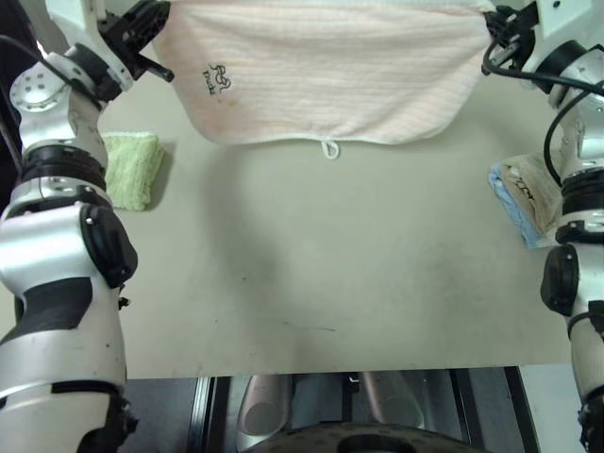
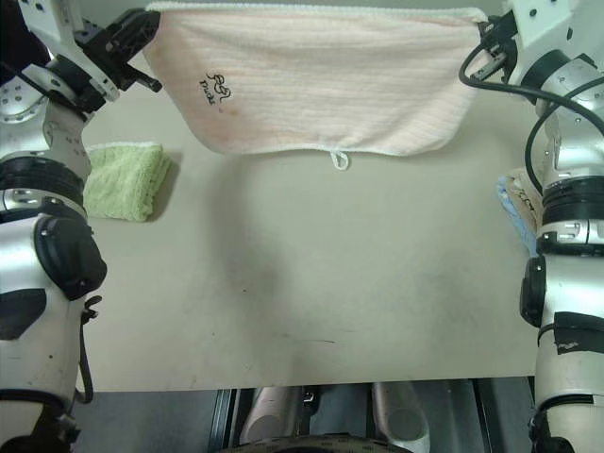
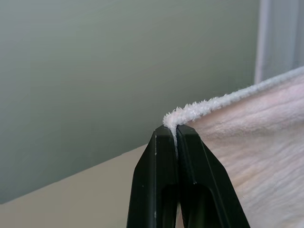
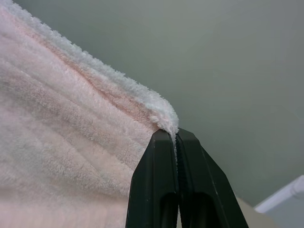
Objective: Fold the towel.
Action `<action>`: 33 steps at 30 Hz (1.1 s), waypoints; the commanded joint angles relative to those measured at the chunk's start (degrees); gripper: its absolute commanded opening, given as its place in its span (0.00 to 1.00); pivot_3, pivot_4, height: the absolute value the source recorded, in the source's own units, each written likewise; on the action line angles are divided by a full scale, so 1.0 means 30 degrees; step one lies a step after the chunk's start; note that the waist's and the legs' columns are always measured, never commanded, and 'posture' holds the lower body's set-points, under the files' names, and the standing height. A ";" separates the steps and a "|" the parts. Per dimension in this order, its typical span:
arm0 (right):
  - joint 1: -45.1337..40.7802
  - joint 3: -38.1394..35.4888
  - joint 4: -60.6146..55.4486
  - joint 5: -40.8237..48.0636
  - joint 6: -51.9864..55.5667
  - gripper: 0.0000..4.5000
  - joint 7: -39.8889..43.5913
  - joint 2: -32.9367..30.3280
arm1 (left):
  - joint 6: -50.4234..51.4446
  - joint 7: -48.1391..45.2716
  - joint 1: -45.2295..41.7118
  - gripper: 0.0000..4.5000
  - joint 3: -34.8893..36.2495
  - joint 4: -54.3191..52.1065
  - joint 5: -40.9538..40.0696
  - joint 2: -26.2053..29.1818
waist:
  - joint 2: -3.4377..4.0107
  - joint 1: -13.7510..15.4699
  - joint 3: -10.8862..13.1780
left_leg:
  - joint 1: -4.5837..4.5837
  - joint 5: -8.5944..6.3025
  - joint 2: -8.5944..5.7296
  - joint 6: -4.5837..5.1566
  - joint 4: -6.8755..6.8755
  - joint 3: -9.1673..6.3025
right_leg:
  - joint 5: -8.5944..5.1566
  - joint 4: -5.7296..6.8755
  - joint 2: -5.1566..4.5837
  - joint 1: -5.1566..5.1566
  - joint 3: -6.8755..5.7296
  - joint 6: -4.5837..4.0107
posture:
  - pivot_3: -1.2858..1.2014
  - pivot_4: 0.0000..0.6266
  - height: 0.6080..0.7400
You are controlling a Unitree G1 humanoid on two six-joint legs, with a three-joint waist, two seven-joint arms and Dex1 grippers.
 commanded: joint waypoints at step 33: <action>2.2037 -0.6599 -2.5175 1.1116 1.2273 0.00 0.5904 -0.3976 | 0.7089 -1.5419 0.8570 0.01 -0.3029 -0.6398 -0.3467 0.6136 | -0.0052 -0.0016 -0.0017 | -0.0062 -0.0016 0.0011 -0.0023 0.0290 0.0036 | -0.0177 0.0316 0.0019 -0.0050 -0.0012 -0.0174 | 0.52 0.24 0.68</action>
